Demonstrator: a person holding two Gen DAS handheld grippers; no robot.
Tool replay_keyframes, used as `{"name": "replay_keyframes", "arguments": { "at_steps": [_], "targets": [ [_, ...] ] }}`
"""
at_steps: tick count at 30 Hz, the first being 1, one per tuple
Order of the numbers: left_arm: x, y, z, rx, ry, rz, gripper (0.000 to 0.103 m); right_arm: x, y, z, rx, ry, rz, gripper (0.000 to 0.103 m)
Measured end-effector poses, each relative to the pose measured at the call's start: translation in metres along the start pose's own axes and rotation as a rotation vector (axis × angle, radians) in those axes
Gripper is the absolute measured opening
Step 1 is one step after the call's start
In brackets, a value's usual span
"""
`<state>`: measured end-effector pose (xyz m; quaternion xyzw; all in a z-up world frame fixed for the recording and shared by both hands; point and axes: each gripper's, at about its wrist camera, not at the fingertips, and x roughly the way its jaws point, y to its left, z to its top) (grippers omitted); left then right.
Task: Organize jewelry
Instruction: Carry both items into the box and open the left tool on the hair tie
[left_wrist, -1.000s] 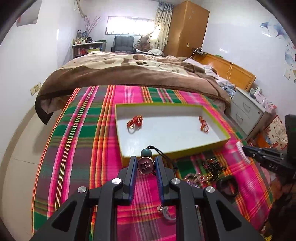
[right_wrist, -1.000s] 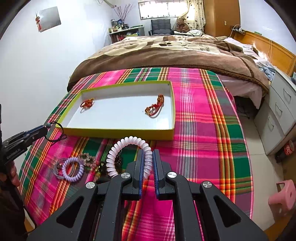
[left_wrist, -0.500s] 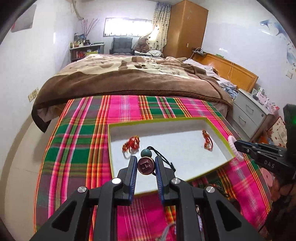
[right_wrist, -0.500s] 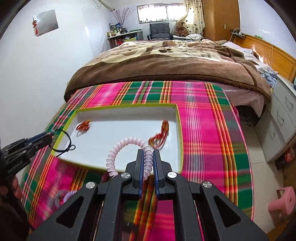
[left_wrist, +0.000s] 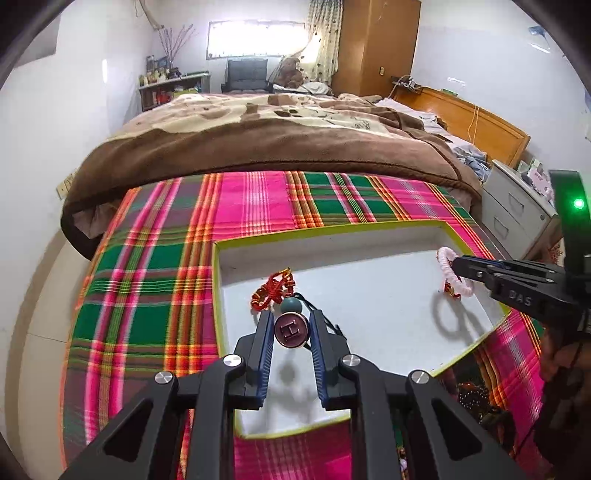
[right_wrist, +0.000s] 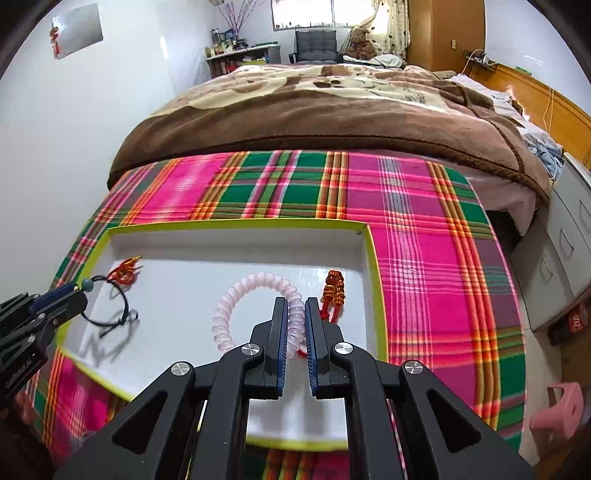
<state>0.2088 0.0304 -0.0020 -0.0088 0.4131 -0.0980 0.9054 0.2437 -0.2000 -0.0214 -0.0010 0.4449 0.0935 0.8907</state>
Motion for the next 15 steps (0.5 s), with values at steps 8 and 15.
{"name": "replay_keyframes", "arguments": {
  "at_steps": [8, 15],
  "targets": [
    [0.018, 0.005, -0.003, -0.009, 0.038, 0.003, 0.020, 0.021, 0.004, 0.011, -0.018, 0.018, -0.015, 0.009],
    [0.023, 0.011, -0.003, -0.029, 0.051, 0.012, 0.020, 0.033, 0.004, 0.016, -0.018, 0.032, -0.022, 0.009]
  ]
}}
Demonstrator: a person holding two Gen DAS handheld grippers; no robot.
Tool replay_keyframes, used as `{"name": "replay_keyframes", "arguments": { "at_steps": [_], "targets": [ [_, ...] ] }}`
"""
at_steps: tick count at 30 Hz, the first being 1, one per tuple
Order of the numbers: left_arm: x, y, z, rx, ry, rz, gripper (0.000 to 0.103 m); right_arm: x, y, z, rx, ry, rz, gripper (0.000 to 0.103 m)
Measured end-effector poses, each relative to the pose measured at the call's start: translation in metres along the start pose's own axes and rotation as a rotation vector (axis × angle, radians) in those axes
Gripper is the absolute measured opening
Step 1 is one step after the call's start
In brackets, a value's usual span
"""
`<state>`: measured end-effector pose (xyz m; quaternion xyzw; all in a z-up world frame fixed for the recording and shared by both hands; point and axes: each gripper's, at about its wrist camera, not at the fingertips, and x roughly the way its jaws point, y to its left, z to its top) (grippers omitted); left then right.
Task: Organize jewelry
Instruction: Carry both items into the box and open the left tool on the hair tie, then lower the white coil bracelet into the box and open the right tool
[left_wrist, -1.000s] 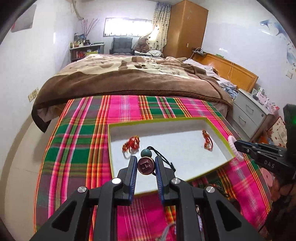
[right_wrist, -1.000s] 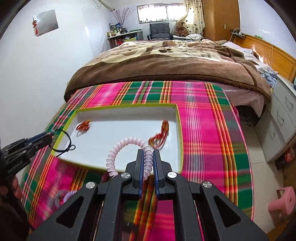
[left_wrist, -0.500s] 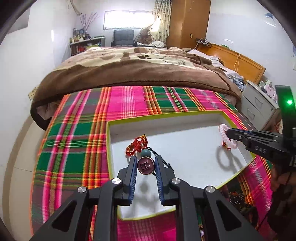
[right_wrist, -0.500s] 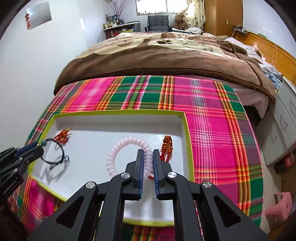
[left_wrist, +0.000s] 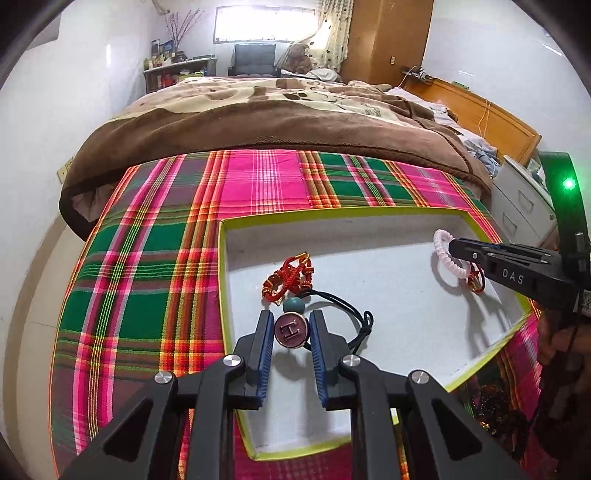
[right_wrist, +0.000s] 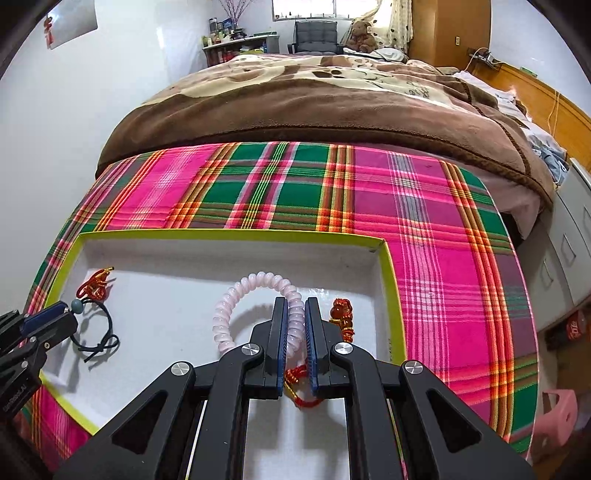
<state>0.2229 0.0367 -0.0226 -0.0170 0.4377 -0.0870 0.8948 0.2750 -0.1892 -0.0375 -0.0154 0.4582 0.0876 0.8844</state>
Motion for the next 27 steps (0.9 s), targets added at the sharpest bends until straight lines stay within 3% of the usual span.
{"name": "replay_keyframes", "arguments": {
  "at_steps": [14, 16, 22, 24, 26, 27],
  "targets": [
    [0.001, -0.003, -0.001, 0.005, 0.009, -0.002, 0.020, 0.006, 0.004, 0.002, -0.015, 0.018, -0.015, 0.010],
    [0.000, -0.002, -0.002, 0.003, 0.009, -0.001, 0.020, 0.006, 0.004, 0.001, -0.016, 0.015, -0.015, 0.014],
    [-0.006, 0.000, -0.003, -0.007, -0.005, -0.016, 0.030, 0.001, 0.005, -0.001, -0.020, 0.002, -0.008, 0.019],
    [-0.011, 0.000, -0.004, -0.006, -0.015, -0.023, 0.030, -0.002, 0.005, -0.002, -0.019, -0.007, 0.006, 0.025],
    [-0.015, 0.000, -0.004, -0.005, -0.023, -0.038, 0.032, -0.007, 0.007, -0.004, -0.024, -0.027, 0.025, 0.042],
    [-0.019, 0.000, -0.004, -0.008, -0.029, -0.046, 0.036, -0.009, 0.008, -0.005, -0.028, -0.031, 0.031, 0.044]
  ]
}}
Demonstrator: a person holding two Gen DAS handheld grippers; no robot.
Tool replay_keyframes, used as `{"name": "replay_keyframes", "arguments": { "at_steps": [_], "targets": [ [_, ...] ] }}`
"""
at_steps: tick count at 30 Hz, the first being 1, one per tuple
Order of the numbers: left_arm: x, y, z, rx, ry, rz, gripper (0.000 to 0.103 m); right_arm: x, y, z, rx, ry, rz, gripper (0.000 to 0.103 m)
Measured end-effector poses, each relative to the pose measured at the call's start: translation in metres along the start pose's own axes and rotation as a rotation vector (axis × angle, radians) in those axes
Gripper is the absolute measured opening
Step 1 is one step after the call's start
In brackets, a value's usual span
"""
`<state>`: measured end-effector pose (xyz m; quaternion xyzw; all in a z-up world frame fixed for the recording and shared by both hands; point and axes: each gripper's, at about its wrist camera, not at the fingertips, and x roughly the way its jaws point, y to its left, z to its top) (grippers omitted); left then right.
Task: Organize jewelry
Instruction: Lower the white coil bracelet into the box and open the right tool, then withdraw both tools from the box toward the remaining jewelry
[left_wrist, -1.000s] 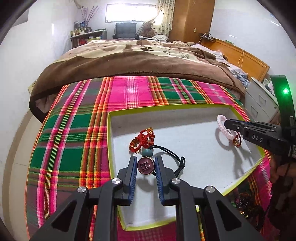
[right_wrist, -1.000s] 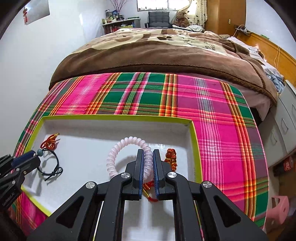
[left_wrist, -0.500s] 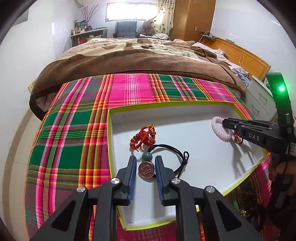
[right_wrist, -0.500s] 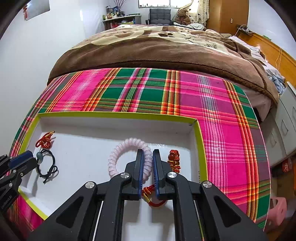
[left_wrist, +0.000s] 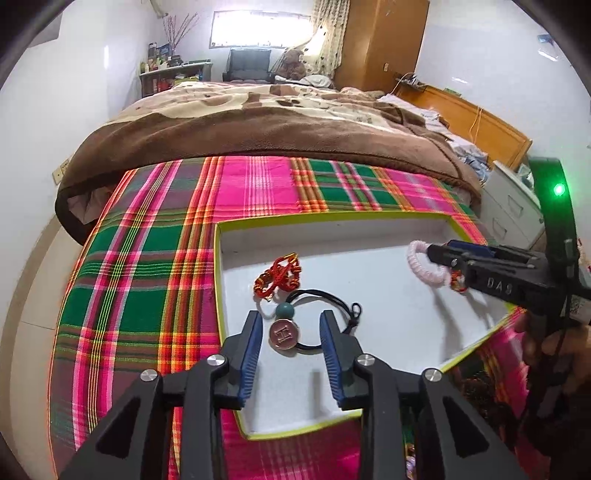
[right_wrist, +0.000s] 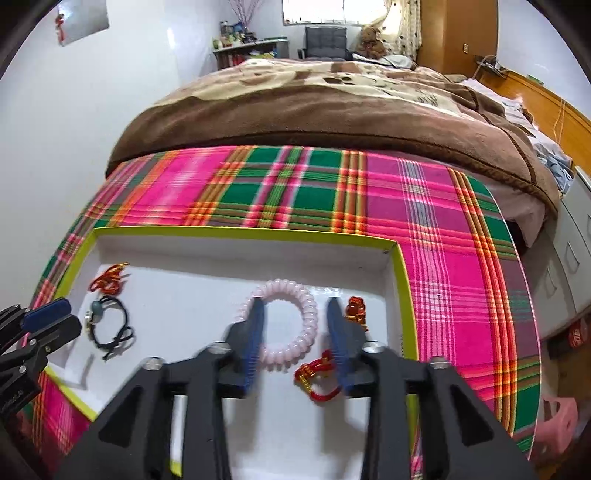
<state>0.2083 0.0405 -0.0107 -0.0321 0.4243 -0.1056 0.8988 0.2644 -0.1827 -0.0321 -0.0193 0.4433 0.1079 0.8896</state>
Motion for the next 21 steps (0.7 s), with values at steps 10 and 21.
{"name": "replay_keyframes", "arguments": {
  "at_steps": [10, 21],
  "targets": [
    [-0.034, -0.004, -0.008, -0.005, -0.043, -0.040, 0.041, -0.035, 0.002, -0.014, 0.024, -0.057, 0.038, 0.044],
    [-0.068, -0.008, -0.036, -0.031, -0.073, -0.068, 0.044, -0.077, 0.000, -0.058, 0.032, -0.082, 0.065, 0.044]
  ]
}}
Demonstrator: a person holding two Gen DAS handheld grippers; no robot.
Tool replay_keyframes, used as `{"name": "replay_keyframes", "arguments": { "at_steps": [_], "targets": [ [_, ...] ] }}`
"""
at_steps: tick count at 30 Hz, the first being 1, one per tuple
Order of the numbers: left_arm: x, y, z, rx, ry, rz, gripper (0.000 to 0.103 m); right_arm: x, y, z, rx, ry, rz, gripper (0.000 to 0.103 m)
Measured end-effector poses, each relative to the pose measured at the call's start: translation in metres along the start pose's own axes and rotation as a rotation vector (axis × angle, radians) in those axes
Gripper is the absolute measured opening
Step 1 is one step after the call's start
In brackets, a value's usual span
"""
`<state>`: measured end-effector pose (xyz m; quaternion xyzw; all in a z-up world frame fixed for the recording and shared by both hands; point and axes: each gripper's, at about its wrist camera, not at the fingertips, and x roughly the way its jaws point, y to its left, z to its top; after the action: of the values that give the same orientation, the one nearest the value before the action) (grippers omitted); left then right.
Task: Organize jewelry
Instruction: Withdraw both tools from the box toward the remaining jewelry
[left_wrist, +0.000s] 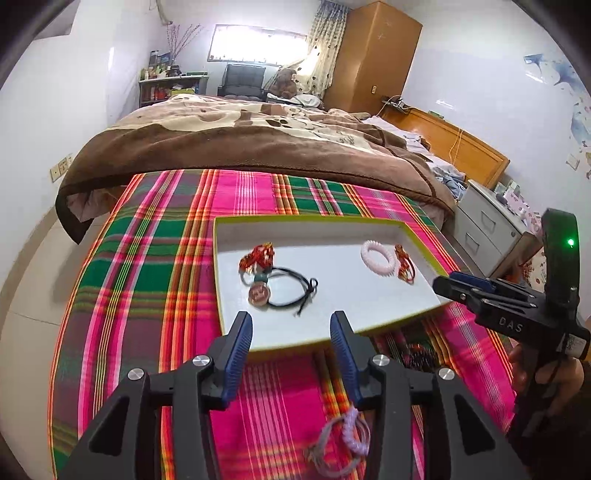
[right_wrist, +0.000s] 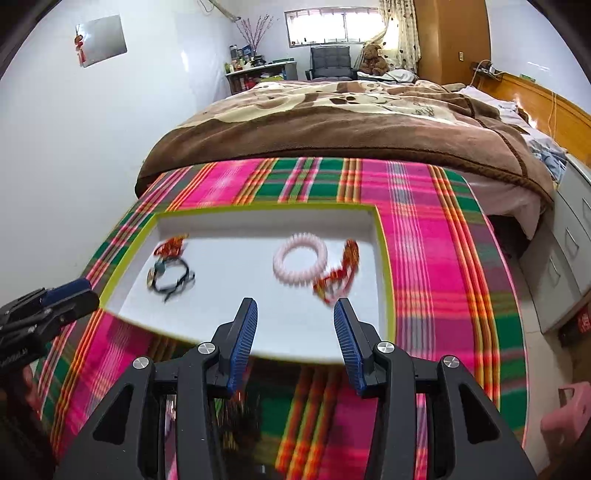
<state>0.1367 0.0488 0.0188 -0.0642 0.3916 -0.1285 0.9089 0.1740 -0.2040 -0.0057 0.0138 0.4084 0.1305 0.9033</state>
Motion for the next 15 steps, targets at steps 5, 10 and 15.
{"name": "replay_keyframes", "arguments": {
  "at_steps": [5, 10, 15],
  "targets": [
    [-0.012, -0.002, -0.020, 0.006, 0.001, -0.004, 0.044, -0.018, -0.004, -0.028, 0.014, 0.000, 0.007, 0.044],
    [-0.017, -0.002, -0.043, -0.005, 0.020, -0.025, 0.044, -0.031, -0.002, -0.054, 0.013, 0.003, 0.017, 0.044],
    [-0.023, 0.001, -0.059, -0.011, 0.030, -0.026, 0.044, -0.041, -0.001, -0.074, 0.005, 0.013, 0.018, 0.044]
  ]
}}
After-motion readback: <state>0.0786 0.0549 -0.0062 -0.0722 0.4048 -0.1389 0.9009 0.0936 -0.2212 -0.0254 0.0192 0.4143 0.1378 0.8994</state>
